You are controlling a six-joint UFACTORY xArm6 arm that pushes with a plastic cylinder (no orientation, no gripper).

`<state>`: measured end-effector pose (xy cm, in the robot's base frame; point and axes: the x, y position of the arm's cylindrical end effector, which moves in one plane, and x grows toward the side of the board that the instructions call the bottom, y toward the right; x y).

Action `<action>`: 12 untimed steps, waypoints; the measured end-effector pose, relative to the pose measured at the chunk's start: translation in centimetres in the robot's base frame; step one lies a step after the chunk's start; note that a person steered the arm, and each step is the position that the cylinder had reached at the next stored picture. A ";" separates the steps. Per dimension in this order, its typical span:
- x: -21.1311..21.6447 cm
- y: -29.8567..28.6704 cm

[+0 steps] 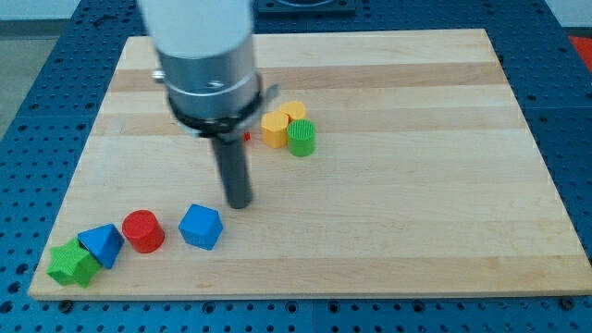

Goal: Move the blue cube slightly left

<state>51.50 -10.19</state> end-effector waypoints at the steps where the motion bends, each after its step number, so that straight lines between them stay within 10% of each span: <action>1: 3.7 -4.8; 6: 10.4 9.9; 10: 10.4 6.1; 12: 10.4 -8.6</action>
<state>61.87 -18.75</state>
